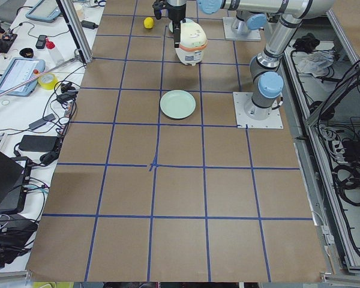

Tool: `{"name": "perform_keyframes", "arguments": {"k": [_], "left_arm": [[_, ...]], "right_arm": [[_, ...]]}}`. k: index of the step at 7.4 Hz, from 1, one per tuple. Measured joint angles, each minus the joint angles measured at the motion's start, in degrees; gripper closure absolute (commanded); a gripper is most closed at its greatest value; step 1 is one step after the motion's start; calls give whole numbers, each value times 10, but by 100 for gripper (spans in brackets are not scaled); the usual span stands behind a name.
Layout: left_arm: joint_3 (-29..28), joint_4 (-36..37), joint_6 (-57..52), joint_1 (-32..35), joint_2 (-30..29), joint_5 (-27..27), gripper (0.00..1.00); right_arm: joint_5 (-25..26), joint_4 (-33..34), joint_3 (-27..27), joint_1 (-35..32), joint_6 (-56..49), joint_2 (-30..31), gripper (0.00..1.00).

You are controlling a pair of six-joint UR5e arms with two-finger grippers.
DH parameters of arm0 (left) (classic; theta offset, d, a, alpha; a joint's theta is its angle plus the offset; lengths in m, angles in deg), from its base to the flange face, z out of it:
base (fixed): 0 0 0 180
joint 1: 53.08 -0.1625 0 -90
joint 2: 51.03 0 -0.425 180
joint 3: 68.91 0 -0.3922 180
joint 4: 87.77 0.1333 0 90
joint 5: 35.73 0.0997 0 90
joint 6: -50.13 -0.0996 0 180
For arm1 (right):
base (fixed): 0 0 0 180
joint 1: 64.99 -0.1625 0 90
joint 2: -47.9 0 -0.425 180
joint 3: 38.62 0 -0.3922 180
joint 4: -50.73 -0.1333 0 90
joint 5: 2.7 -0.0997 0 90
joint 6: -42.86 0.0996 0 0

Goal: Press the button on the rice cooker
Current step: 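Press down on the green button atop the rice cooker with the right gripper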

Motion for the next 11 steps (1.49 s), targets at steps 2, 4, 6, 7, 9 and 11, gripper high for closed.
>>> {"name": "perform_keyframes", "arguments": {"k": [2,4,6,7,9,11], "left_arm": [[0,0,0,0,0,0,0],[0,0,0,0,0,0,0],[0,0,0,0,0,0,0],[0,0,0,0,0,0,0],[0,0,0,0,0,0,0],[0,0,0,0,0,0,0]], "right_arm": [[0,3,1,-1,0,-1,91],[0,3,2,-1,0,-2,91],[-2,3,4,-1,0,-3,91],[-8,3,5,-1,0,-5,91],[-15,3,1,-1,0,-6,91],[-15,-1,-13,-1,1,-3,91]]}}
